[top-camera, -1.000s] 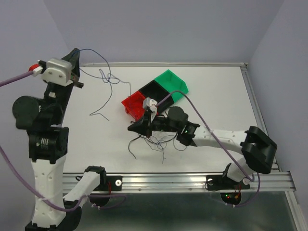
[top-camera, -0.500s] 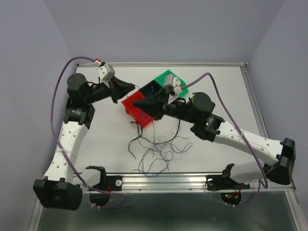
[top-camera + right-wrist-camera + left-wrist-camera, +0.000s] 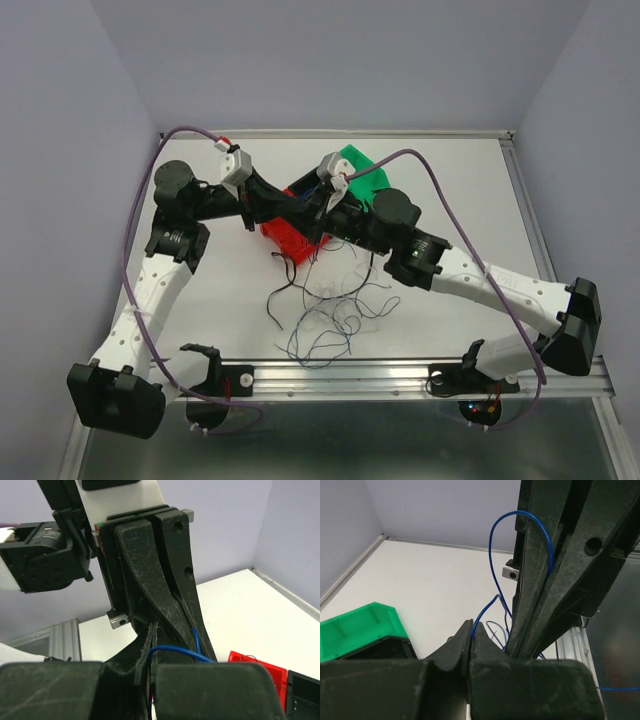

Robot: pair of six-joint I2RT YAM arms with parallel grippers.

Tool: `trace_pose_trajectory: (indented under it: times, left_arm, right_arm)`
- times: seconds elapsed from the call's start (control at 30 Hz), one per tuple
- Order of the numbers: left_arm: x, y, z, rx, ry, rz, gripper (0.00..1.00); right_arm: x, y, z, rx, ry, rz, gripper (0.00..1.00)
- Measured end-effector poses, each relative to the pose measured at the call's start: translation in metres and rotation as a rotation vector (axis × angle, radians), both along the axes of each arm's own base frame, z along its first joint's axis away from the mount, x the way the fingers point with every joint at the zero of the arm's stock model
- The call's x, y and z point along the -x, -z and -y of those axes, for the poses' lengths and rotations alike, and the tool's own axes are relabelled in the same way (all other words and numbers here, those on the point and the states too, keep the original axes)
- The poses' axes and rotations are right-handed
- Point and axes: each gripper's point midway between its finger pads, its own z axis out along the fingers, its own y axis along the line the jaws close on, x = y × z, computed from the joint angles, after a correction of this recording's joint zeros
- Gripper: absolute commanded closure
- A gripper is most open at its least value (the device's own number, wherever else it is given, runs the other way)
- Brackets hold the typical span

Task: Untangle the cables

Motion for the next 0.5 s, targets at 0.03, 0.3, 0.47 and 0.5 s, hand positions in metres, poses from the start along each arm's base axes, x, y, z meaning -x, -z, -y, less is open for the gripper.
trace_pose_trajectory:
  times: [0.03, 0.3, 0.47, 0.5]
  left_arm:
    - [-0.003, -0.001, 0.0, 0.003, -0.015, 0.003, 0.99]
    - [-0.056, -0.025, 0.003, 0.018, -0.13, 0.038, 1.0]
    - [-0.123, -0.031, 0.014, 0.026, -0.178, 0.01, 1.0]
    - [-0.135, -0.03, 0.016, 0.026, -0.18, -0.002, 1.0]
  right_arm:
    - [-0.002, 0.002, 0.001, 0.008, 0.014, 0.002, 0.99]
    - [-0.056, 0.012, 0.034, 0.035, 0.133, -0.026, 0.99]
    - [-0.112, 0.032, 0.063, 0.044, 0.221, -0.09, 0.99]
    - [-0.12, 0.038, 0.065, 0.051, 0.23, -0.105, 1.0]
